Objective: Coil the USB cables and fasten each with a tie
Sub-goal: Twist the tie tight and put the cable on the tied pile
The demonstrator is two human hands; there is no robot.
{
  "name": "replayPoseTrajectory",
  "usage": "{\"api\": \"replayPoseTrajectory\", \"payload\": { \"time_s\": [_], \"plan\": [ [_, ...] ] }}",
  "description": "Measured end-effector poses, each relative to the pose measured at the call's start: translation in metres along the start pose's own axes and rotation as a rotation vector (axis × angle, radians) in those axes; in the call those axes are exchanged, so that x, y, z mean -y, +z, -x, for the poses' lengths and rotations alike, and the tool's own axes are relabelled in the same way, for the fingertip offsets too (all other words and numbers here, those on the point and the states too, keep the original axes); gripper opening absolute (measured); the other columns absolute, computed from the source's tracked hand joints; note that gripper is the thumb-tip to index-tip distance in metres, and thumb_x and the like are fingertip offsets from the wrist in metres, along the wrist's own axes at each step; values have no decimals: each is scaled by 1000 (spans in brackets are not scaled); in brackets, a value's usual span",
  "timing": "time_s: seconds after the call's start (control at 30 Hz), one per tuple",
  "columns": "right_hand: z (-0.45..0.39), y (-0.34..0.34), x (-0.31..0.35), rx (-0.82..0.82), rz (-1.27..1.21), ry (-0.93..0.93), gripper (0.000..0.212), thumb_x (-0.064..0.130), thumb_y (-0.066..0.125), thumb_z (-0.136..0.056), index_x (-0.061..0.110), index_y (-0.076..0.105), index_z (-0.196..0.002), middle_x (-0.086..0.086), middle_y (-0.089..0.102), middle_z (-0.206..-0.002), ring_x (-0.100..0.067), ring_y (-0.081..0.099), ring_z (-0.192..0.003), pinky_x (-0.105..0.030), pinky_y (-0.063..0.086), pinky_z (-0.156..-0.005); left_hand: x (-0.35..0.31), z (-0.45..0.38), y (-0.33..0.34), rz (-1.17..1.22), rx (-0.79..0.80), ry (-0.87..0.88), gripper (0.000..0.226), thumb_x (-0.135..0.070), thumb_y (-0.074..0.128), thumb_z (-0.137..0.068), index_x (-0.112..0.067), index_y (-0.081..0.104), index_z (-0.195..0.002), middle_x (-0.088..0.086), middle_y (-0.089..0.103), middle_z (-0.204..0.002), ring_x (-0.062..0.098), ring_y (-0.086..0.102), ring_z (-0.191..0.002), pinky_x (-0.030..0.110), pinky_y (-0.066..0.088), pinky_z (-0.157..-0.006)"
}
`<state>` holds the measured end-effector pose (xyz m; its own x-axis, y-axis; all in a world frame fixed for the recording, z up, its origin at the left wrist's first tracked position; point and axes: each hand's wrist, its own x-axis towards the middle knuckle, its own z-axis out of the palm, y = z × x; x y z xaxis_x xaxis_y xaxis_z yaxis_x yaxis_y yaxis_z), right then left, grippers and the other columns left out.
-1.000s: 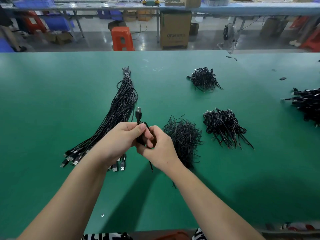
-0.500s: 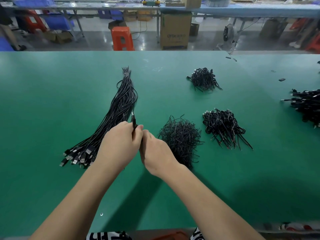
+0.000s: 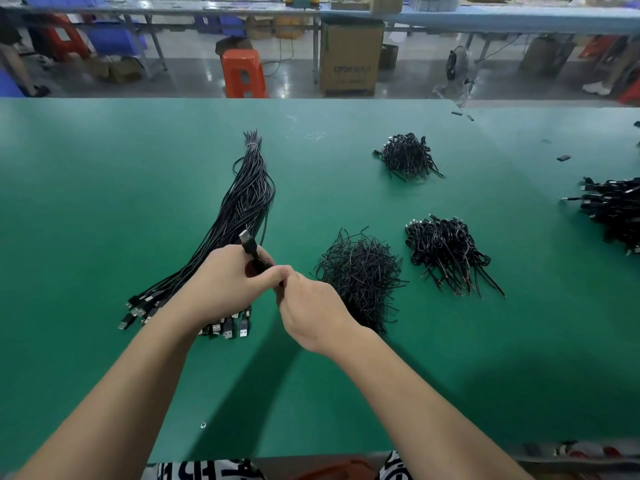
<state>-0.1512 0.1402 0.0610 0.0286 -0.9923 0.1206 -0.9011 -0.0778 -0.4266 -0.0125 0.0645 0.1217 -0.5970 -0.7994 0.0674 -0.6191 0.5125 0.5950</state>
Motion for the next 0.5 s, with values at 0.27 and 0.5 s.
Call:
{"api": "replayPoseTrajectory", "payload": {
  "time_s": [0.27,0.5],
  "plan": [
    [-5,-9,7,31,-418,147,16,28,49,-104,14,54,-110,-1,59,-90,-17,54,-72,-32,41,-61,1,-4,3,-19,-87,-19,24,-24,69,-87,-35,63,-67,-32,58,-57,-10,56,-57,6,37,-51],
    [-7,-15,10,-29,-390,151,23,24,35,-107,11,54,-110,-6,59,-101,-28,55,-90,-43,46,-80,2,-11,5,61,-108,-12,21,-25,69,-88,-32,63,-69,-32,60,-63,-10,56,-63,7,36,-53]
  ]
}}
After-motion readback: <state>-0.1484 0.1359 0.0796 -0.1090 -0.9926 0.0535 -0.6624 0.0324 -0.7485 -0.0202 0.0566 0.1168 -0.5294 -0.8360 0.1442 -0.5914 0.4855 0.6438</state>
